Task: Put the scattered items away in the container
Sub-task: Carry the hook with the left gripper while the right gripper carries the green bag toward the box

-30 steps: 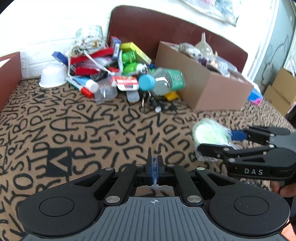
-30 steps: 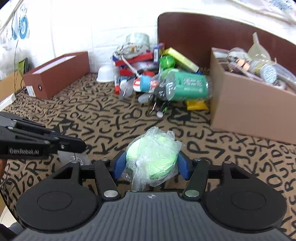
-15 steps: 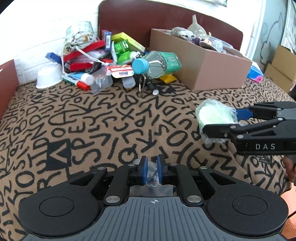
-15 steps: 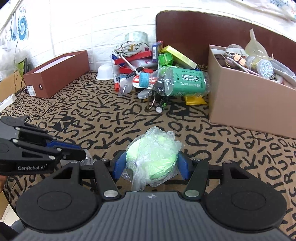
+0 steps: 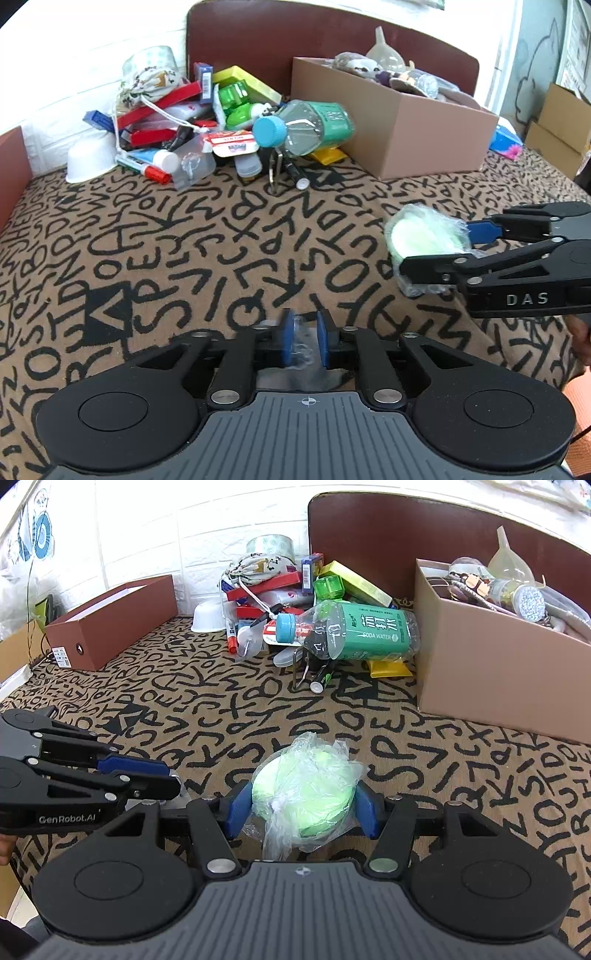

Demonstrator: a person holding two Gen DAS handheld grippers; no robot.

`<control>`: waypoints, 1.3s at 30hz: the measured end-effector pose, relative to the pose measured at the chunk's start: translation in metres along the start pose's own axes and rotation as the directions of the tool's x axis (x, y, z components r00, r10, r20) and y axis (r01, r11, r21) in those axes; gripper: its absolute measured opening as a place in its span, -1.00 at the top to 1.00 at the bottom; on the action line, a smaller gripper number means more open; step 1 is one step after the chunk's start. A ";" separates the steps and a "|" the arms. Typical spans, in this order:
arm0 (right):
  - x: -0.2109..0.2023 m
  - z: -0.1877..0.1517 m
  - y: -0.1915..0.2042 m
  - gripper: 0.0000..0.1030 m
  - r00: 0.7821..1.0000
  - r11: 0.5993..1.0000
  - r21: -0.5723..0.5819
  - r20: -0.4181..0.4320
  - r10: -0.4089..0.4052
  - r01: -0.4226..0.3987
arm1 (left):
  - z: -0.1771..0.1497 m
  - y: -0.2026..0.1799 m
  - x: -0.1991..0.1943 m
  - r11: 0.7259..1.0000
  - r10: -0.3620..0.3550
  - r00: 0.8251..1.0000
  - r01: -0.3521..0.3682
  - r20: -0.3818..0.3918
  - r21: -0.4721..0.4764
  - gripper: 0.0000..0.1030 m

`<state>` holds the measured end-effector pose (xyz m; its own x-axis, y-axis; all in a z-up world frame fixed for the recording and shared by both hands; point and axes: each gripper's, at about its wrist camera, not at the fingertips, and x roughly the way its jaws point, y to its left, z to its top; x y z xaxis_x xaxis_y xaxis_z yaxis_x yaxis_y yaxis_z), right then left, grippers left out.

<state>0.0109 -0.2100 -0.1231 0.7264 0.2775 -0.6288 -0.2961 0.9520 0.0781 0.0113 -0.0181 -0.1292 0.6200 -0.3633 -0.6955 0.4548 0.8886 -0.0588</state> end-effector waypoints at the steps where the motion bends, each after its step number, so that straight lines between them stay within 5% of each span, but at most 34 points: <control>1: 0.000 0.000 0.000 -0.23 1.000 1.000 0.001 0.001 0.000 0.000 | 0.000 0.001 -0.001 1.000 0.004 1.000 -0.004 -0.001 -0.005 1.00; 17: -0.003 -0.001 0.000 -0.23 1.000 1.000 0.007 0.005 -0.001 0.001 | 0.007 -0.001 -0.016 1.000 0.009 0.999 -0.009 0.047 0.007 1.00; 18: -0.003 0.000 -0.001 -0.23 1.000 1.000 0.009 0.004 0.000 0.000 | 0.007 -0.002 -0.016 1.000 0.009 0.999 -0.010 0.048 0.017 0.57; 21: -0.001 -0.001 -0.001 -0.23 1.000 1.000 0.012 0.001 0.004 -0.004 | 0.003 -0.005 -0.010 0.998 0.031 0.999 -0.033 0.041 0.048 0.40; 25: 0.000 -0.003 0.000 -0.23 1.000 1.000 0.013 -0.005 0.009 -0.009 | 0.001 -0.004 0.000 0.999 0.003 1.000 -0.003 0.002 0.040 0.43; 26: 0.000 -0.003 -0.001 -0.23 1.000 1.000 0.013 -0.006 0.009 -0.009 | 0.001 -0.004 0.002 0.999 -0.003 1.000 0.003 -0.005 0.041 0.85; 27: 0.000 -0.003 -0.001 -0.23 1.000 1.000 0.014 -0.006 0.007 -0.007 | 0.000 -0.004 0.003 0.999 -0.006 1.000 0.006 -0.011 0.042 0.98; 39: -0.007 0.000 -0.002 -0.23 1.000 1.000 0.011 0.018 -0.002 0.002 | 0.021 0.019 -0.022 0.996 -0.037 0.996 0.043 0.081 -0.079 1.00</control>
<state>0.0062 -0.2139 -0.1191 0.7380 0.2781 -0.6148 -0.2884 0.9537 0.0852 0.0195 0.0010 -0.0996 0.6524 -0.4174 -0.6326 0.4295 0.8913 -0.1452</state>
